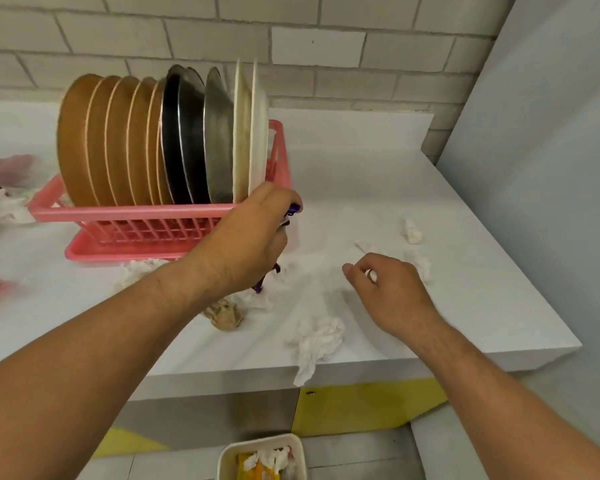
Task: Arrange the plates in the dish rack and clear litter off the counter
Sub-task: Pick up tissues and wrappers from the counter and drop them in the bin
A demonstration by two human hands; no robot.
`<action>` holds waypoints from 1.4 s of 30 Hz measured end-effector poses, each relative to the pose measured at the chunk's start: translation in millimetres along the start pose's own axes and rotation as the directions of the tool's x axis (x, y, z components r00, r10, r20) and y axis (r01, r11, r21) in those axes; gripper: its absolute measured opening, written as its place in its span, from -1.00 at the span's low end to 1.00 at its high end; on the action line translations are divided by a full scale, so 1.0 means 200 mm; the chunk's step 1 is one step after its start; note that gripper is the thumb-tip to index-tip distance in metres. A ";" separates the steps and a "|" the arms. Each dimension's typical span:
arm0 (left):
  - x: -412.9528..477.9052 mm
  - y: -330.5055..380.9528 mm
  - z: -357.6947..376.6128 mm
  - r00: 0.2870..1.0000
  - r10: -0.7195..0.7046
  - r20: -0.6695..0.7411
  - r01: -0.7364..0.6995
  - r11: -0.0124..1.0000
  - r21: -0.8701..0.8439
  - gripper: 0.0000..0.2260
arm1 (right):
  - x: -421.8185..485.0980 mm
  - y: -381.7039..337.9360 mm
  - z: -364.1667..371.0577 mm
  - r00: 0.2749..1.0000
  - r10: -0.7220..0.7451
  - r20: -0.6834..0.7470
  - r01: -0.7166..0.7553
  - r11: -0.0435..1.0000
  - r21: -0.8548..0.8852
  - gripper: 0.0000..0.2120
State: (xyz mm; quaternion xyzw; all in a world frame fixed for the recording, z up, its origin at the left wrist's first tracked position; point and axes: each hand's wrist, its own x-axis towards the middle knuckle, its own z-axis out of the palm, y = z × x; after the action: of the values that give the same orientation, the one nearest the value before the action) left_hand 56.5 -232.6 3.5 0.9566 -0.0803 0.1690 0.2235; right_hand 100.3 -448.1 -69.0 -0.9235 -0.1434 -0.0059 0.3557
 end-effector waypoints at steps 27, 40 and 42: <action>-1.20 -0.24 0.21 0.959 -0.045 0.281 0.071 0.994 -0.082 -0.79 | -0.95 -0.07 0.60 0.920 0.071 0.386 -0.115 0.989 0.092 -0.76; -1.63 -0.59 1.16 0.805 -0.167 0.570 0.194 0.981 0.014 -0.27 | -1.19 0.51 1.08 0.860 0.386 0.333 -0.425 0.904 0.050 -0.94; -1.73 -0.71 1.40 0.795 -0.185 0.578 0.207 0.978 0.028 -0.23 | -1.23 0.64 1.28 0.854 0.418 0.309 -0.452 0.891 0.044 -0.97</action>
State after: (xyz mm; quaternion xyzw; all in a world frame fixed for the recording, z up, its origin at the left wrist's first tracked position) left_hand -152.3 -205.9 -413.3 0.9614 -0.0481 -0.1546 0.2223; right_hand -124.0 -434.2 -372.1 -0.9006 0.0184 0.2188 0.3751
